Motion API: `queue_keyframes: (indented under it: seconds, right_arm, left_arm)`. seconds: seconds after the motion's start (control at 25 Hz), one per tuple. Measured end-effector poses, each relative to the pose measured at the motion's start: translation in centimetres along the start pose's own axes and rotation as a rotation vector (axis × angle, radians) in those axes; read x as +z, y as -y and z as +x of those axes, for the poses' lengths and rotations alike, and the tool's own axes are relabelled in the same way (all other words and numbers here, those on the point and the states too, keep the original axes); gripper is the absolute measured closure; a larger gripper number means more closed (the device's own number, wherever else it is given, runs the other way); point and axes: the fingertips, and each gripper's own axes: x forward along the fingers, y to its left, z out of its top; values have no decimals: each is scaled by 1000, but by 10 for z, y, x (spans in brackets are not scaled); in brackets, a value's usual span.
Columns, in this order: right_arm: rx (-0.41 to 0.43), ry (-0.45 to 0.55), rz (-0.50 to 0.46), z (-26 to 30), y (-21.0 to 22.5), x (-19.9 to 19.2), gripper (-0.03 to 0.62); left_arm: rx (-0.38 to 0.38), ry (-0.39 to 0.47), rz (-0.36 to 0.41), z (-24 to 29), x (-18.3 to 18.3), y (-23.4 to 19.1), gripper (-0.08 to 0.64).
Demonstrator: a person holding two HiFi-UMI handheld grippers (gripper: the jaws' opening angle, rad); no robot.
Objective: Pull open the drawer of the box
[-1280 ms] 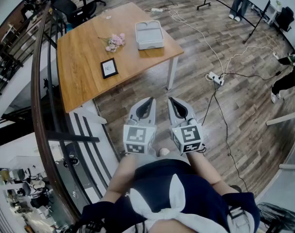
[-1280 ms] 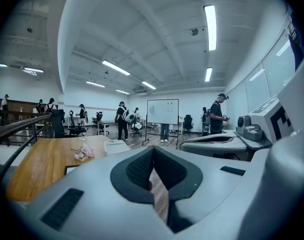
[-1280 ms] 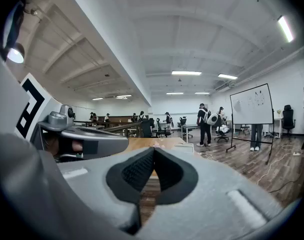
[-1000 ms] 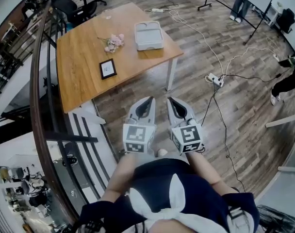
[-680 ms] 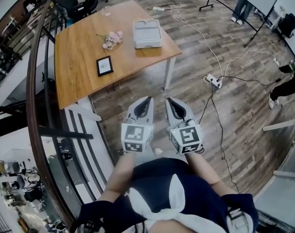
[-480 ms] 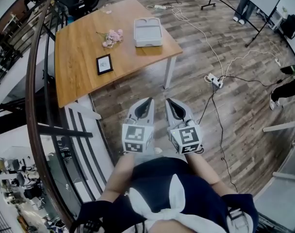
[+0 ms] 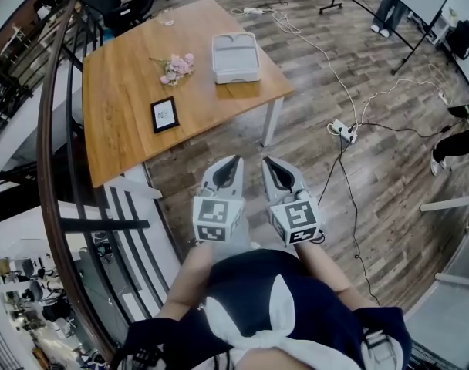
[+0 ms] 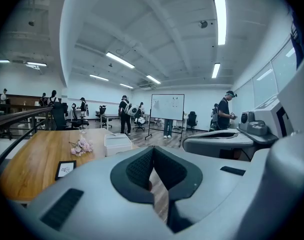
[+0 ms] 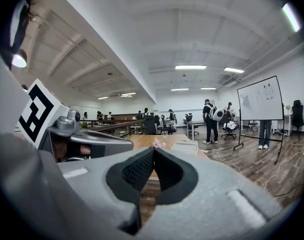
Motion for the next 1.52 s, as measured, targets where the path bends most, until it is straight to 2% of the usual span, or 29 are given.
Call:
queue_keyframes:
  seconds: [0.28, 0.68, 1.12, 1.2, 1.36, 1.52]
  right_arm:
    - [-6, -13, -23, 71, 18, 12, 592]
    - [-57, -44, -7, 180, 46, 27, 592]
    - [-100, -33, 86, 234, 59, 22, 591]
    - [-96, -26, 106, 238, 62, 21, 531]
    - [-94, 17, 173, 244, 70, 23, 485]
    - [-56, 40, 297, 259, 79, 23, 448]
  left_arm:
    - [-5, -1, -10, 51, 14, -62, 543]
    - [-41, -22, -29, 122, 32, -151, 543]
    - [-82, -42, -31, 157, 28, -197, 543]
    - [-84, -49, -35, 159, 25, -201, 543]
    - [-93, -53, -42, 168, 23, -208, 543]
    - [-103, -52, -41, 183, 25, -214, 543]
